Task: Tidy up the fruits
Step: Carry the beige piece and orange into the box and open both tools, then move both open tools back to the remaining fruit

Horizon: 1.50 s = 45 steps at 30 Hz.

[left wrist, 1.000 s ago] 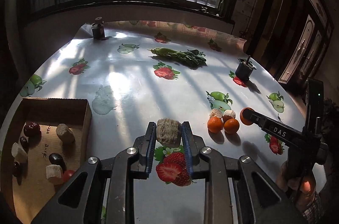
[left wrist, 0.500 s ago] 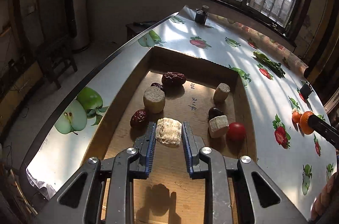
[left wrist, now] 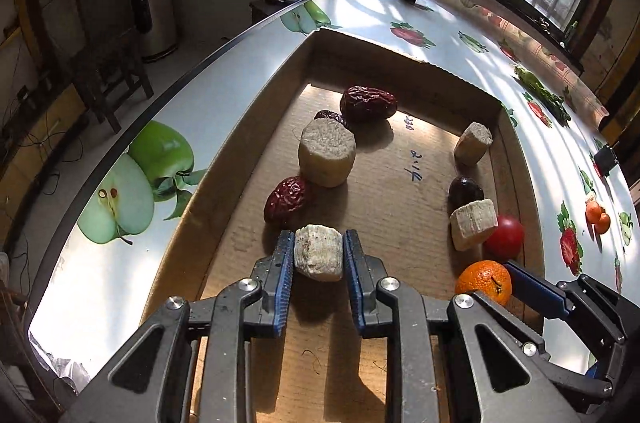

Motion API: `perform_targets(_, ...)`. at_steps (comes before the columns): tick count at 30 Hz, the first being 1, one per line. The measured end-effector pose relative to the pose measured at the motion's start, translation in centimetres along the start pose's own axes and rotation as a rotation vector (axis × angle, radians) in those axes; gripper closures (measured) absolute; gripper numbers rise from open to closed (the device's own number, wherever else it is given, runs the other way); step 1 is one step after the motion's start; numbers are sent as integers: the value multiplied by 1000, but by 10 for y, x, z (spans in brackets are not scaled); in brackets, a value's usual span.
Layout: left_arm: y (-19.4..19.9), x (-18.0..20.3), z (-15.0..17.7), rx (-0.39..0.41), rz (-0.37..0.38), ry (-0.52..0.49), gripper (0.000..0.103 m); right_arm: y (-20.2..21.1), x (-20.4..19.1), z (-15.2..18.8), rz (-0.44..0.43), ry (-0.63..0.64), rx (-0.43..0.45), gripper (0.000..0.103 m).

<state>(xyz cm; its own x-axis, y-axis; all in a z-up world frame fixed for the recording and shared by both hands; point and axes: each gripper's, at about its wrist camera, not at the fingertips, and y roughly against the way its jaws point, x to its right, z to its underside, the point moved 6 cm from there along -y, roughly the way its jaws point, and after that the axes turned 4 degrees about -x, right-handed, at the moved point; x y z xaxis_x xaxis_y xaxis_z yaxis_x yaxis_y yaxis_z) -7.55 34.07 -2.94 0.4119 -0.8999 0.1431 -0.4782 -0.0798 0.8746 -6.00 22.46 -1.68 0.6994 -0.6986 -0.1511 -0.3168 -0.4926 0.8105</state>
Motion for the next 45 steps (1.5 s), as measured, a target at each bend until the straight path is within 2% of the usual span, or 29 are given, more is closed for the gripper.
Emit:
perform_targets(5, 3, -4, -1, 9, 31, 31, 78, -9, 0, -2, 3, 4, -8, 65)
perform_targets(10, 23, -8, -2, 57, 52, 58, 67, -7, -2, -2, -8, -4, -1, 62)
perform_targets(12, 35, -7, -2, 88, 49, 59, 58, 0, -2, -2, -15, -14, 18, 49)
perform_targets(14, 47, -4, -1, 119, 44, 55, 53, 12, -1, -4, -22, -20, 51, 40)
perform_targets(16, 58, 0, 0, 148, 31, 46, 47, 25, 0, -5, -15, -23, 80, 39)
perform_targets(21, 90, 24, 7, 257, -53, -40, 16, 63, 20, 5, 28, -97, 150, 38)
perform_targets(25, 109, 54, 18, 303, -51, -115, 15, 89, 46, 22, 25, -209, 202, 35)
perform_targets(27, 116, 66, 23, 317, -73, -146, 15, 97, 58, 30, 32, -242, 207, 34)
perform_targets(32, 126, 95, 34, 349, -126, -224, 15, 113, 79, 48, 71, -276, 212, 34)
perform_targets(45, 133, 123, 51, 341, -127, -282, 15, 148, 102, 74, 119, -292, 258, 32)
